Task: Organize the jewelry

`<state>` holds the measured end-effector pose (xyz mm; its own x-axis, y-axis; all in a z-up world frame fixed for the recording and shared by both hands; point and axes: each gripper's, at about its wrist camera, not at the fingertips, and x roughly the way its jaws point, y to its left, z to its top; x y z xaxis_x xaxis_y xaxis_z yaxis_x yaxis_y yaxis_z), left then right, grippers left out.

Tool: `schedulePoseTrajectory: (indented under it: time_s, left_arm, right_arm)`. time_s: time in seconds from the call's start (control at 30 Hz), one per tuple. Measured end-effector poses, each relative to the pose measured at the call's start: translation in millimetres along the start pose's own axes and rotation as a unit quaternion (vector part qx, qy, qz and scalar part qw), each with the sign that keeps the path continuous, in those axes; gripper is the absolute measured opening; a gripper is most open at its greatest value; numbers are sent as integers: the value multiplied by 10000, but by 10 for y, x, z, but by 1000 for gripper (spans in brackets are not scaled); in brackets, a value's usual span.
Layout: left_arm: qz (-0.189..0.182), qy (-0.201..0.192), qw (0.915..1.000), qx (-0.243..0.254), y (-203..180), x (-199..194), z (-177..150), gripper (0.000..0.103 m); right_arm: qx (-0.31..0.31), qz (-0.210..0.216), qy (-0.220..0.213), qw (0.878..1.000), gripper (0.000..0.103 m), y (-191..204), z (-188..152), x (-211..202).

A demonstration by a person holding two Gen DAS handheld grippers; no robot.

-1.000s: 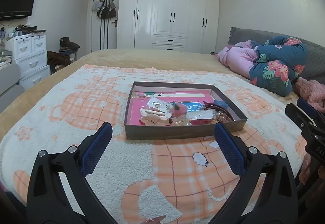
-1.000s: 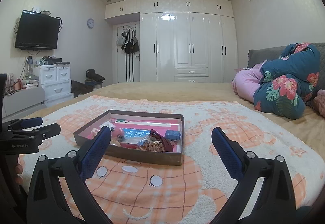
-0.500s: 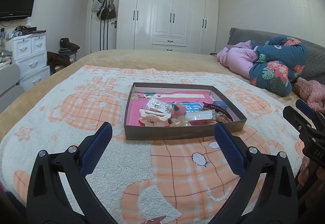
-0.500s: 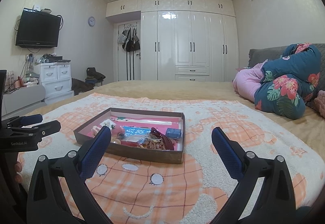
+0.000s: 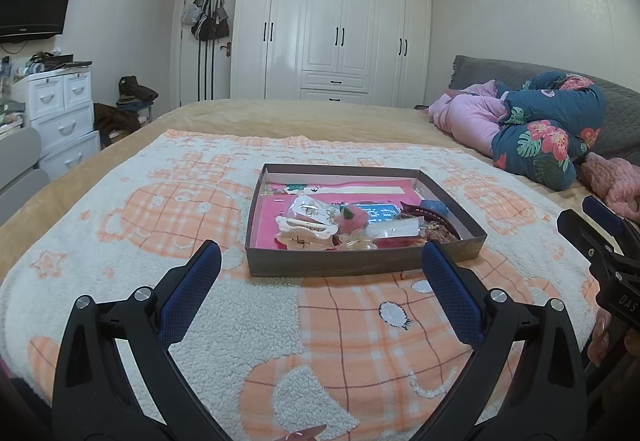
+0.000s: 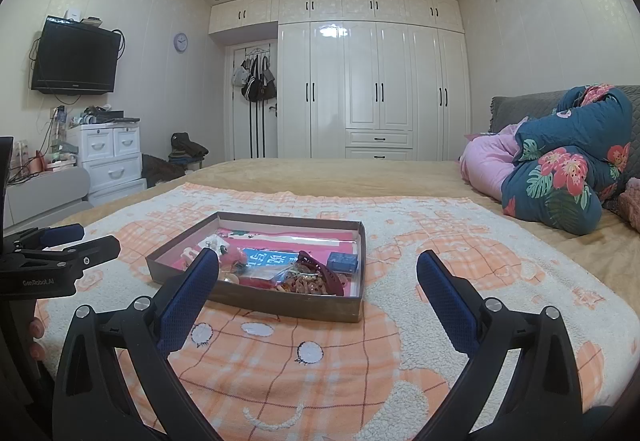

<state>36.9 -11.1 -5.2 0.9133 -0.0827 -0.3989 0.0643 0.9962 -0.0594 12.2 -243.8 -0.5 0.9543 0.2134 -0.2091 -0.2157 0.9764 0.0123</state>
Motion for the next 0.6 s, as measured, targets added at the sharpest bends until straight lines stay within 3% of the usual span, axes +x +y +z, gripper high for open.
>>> schedulePoseTrajectory:
  time_s: [0.6]
  left_arm:
    - [4,-8,10000,-4,4,6,6,92]
  right_arm:
    - [4,20,13,10000,97,15,-8,5]
